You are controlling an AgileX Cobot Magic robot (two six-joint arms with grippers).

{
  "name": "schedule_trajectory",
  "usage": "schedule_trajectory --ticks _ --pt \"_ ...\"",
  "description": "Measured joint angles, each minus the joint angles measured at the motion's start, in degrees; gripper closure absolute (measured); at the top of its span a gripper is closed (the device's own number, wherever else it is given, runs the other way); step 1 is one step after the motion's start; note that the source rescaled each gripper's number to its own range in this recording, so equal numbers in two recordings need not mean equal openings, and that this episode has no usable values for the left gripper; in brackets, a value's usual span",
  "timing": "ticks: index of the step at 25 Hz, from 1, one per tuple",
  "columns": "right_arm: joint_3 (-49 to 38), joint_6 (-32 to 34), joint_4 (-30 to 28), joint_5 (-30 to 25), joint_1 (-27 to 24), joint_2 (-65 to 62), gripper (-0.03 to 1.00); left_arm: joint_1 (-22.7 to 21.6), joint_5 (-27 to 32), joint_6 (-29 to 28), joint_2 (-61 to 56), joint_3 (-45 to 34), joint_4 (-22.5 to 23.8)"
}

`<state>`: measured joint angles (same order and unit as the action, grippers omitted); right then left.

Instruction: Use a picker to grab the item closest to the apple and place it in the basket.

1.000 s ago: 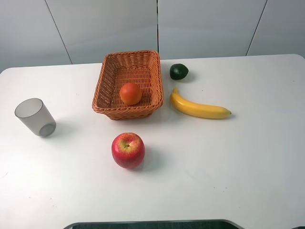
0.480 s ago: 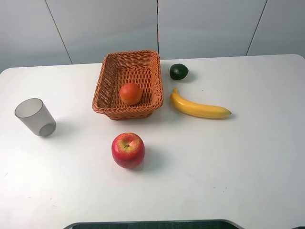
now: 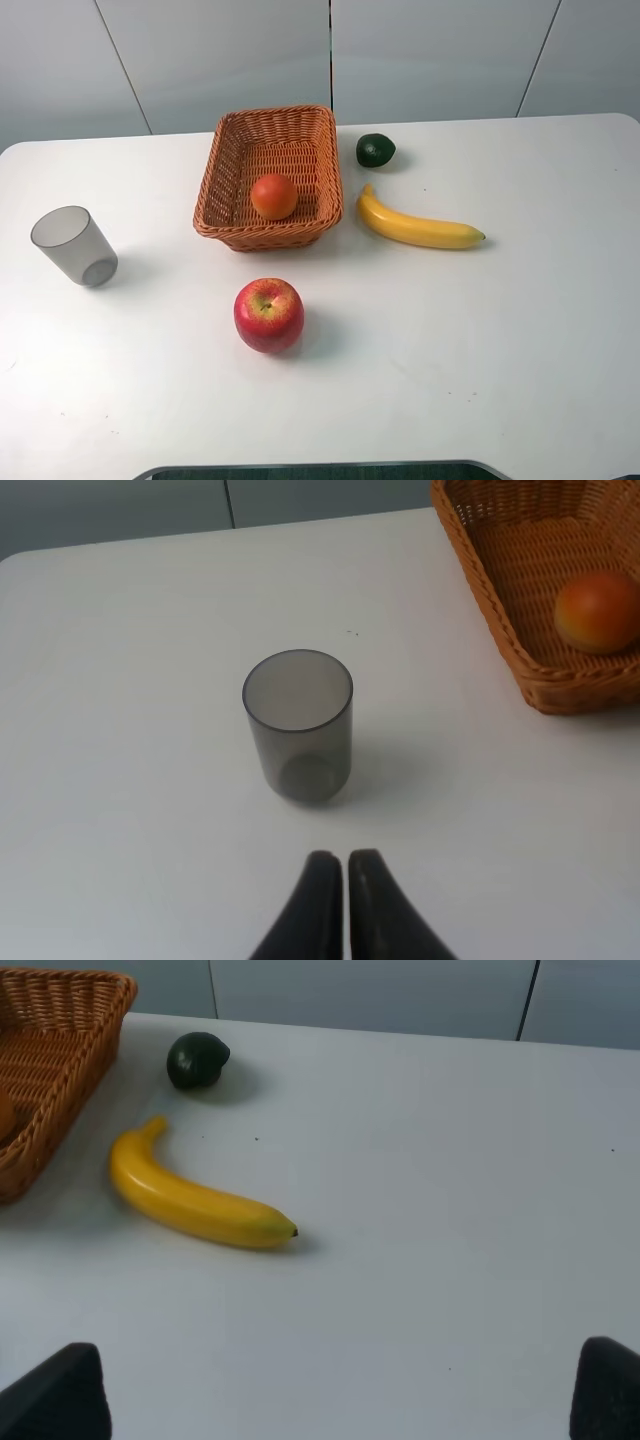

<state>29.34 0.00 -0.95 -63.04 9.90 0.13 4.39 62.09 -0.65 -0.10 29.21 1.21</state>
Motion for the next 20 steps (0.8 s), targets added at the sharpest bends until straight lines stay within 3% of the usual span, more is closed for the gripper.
schedule_trajectory --ticks 20 --pt "0.0 0.3 0.1 0.0 -1.2 -0.1 -0.03 0.0 0.0 0.0 0.0 0.0 0.0"
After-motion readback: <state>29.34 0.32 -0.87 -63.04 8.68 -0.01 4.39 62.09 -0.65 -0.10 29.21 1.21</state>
